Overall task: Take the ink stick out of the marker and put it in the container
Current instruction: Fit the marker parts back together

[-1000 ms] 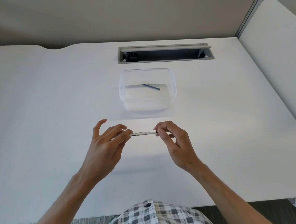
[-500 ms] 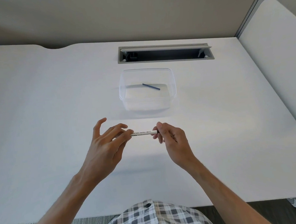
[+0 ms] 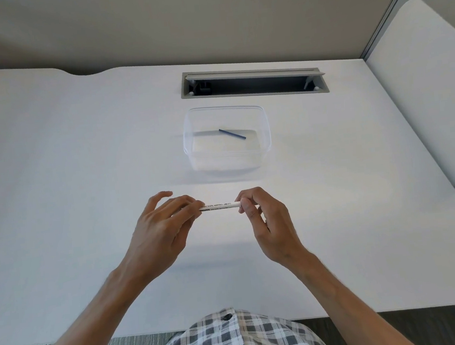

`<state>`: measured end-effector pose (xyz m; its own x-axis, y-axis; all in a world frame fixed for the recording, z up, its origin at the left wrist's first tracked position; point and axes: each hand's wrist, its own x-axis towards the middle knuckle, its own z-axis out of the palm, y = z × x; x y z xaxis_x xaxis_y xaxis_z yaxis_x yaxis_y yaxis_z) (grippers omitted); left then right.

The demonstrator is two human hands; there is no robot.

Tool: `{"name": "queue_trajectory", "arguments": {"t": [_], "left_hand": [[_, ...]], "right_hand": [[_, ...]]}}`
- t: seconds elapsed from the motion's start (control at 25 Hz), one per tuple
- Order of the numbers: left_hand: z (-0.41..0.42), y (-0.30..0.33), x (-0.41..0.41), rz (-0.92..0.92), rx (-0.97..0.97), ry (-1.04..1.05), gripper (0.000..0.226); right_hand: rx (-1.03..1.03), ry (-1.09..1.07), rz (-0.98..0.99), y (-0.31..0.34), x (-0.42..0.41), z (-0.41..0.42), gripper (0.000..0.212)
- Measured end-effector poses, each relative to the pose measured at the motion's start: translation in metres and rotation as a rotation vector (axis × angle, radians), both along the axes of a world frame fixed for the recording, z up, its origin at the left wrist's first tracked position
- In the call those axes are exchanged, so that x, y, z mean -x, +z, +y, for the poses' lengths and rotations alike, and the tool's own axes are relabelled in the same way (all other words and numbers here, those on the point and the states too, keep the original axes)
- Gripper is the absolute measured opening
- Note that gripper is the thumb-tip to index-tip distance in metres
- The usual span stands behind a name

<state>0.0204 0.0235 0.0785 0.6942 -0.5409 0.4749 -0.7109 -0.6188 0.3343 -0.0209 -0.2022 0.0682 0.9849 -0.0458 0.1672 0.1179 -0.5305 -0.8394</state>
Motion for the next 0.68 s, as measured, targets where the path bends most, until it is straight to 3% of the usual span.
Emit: {"name": "queue_trajectory", "arguments": {"t": [0.36,0.56,0.68], "left_hand": [[-0.002,0.007,0.004,-0.031,-0.086,0.026,0.018],[-0.001,0.015,0.004,0.051,-0.025,0.034,0.02],[0.0,0.019,0.006,0.095,0.008,0.038,0.021]], "right_hand": [[-0.245,-0.016,0.165,0.008,-0.002,0.008,0.041],[-0.062,0.018,0.1,0.009,0.0,0.004,0.019],[-0.032,0.042,0.086,0.012,0.003,0.002,0.016]]}}
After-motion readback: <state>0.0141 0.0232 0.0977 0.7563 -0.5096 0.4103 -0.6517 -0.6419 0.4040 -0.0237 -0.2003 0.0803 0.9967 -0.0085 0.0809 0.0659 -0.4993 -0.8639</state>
